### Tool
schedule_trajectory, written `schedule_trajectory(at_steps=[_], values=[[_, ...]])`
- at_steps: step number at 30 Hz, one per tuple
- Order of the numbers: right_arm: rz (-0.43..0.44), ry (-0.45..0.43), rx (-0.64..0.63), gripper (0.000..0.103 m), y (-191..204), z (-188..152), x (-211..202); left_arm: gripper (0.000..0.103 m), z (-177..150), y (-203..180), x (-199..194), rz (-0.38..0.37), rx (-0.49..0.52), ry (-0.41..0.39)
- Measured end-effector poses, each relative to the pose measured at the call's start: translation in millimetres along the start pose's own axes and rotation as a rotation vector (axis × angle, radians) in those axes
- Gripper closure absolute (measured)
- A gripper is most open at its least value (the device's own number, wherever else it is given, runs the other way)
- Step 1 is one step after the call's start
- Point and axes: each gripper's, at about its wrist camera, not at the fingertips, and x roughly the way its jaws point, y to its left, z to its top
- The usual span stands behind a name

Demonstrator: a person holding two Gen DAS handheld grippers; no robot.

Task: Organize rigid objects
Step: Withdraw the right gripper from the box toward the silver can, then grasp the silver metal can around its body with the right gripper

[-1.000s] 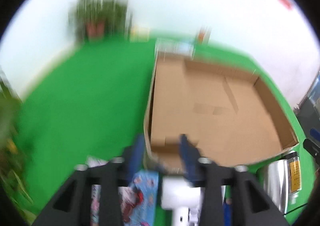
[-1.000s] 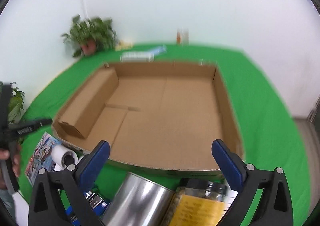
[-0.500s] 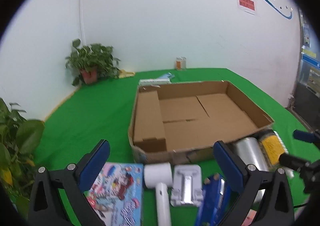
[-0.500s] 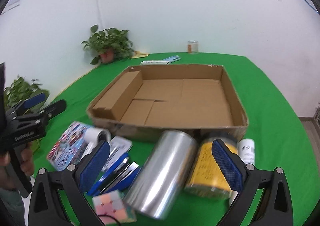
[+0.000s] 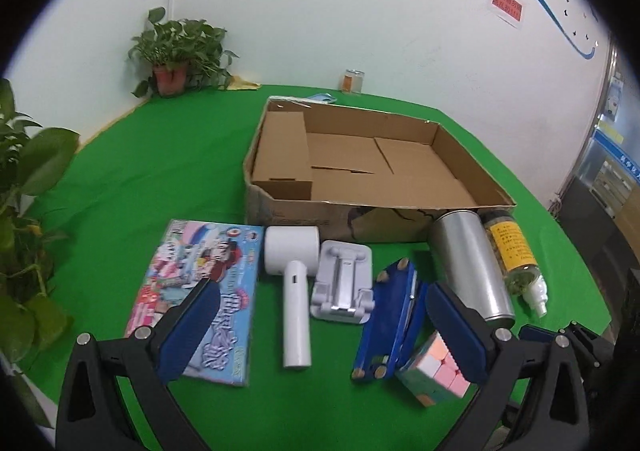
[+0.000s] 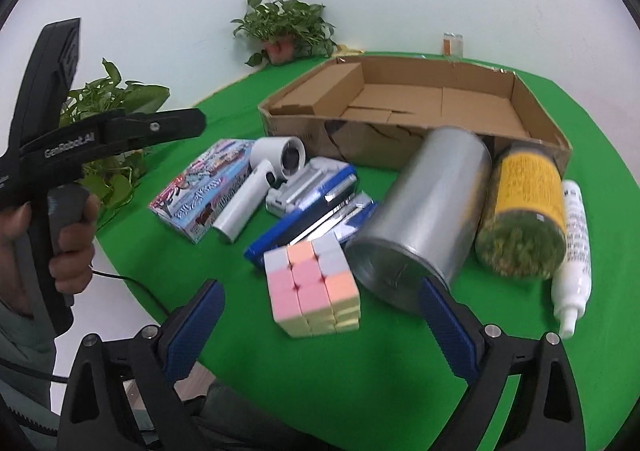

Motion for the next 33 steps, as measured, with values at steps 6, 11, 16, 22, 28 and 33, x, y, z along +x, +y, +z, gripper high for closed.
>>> schedule_trajectory(at_steps=[6, 11, 16, 22, 28, 33], values=[[0.003, -0.037, 0.093, 0.008, -28, 1, -12, 0.001, 26, 22, -48, 0.052, 0.013, -0.055], [0.010, -0.020, 0.233, 0.008, -58, 13, -8, 0.001, 21, 16, -12, -0.030, -0.076, 0.081], [0.037, 0.019, 0.450, 0.008, -98, 23, 7, 0.001, 11, -40, 52, -0.323, -0.063, 0.258], [0.081, 0.122, 0.516, 0.024, -118, 21, 42, 0.001, 25, -77, 102, -0.509, -0.085, 0.381], [0.102, 0.132, 0.427, 0.031, -121, 22, 46, 0.002, 33, -105, 142, -0.583, -0.119, 0.519], [0.002, 0.175, 0.260, 0.031, -117, 26, 37, 0.003, 32, -123, 170, -0.555, -0.131, 0.604]])
